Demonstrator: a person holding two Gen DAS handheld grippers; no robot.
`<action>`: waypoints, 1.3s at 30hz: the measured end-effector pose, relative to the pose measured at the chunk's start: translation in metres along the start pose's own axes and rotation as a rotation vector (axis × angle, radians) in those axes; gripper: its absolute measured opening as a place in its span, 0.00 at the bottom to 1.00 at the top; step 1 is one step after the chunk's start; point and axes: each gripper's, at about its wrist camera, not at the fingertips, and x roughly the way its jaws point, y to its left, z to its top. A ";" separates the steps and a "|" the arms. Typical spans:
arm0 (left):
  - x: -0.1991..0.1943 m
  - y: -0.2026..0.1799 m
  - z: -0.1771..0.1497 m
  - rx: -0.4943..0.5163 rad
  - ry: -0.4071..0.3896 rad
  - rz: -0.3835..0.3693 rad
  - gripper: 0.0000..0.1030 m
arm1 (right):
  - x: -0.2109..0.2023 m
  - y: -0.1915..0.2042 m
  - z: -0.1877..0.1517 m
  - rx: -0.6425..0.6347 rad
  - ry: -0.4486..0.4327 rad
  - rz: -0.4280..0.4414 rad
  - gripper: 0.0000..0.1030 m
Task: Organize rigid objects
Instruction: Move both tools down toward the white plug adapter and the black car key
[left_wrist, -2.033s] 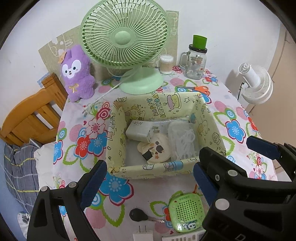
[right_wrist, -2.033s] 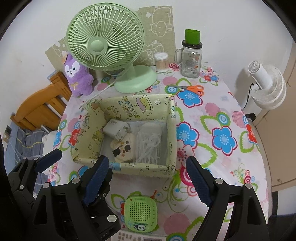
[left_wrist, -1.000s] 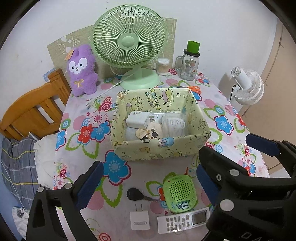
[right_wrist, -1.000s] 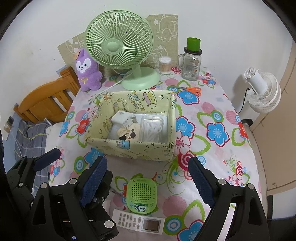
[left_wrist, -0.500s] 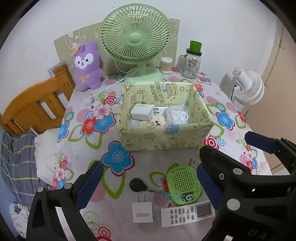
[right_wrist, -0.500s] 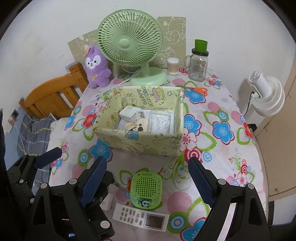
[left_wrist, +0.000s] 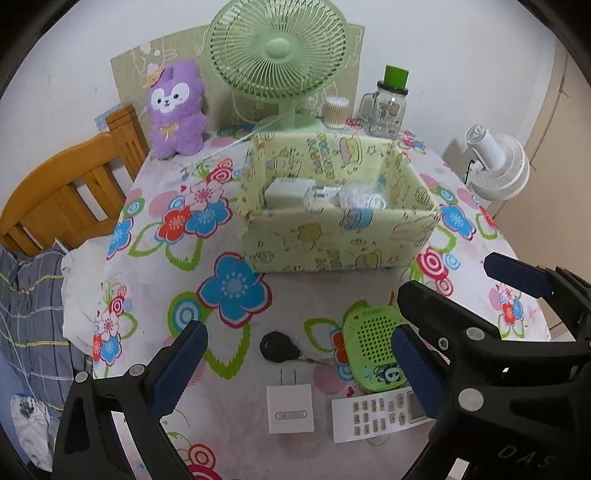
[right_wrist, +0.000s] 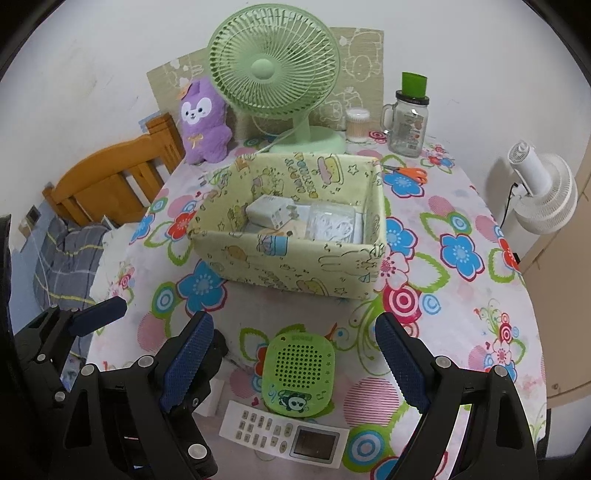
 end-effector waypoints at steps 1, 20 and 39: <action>0.001 0.001 -0.002 -0.007 -0.001 0.011 0.98 | 0.002 0.000 -0.002 -0.001 -0.001 0.003 0.89; 0.039 0.021 -0.043 -0.080 0.077 0.027 0.95 | 0.044 0.001 -0.037 -0.052 0.074 0.028 0.89; 0.068 0.017 -0.061 -0.047 0.172 0.002 0.72 | 0.073 0.008 -0.055 -0.074 0.157 0.025 0.89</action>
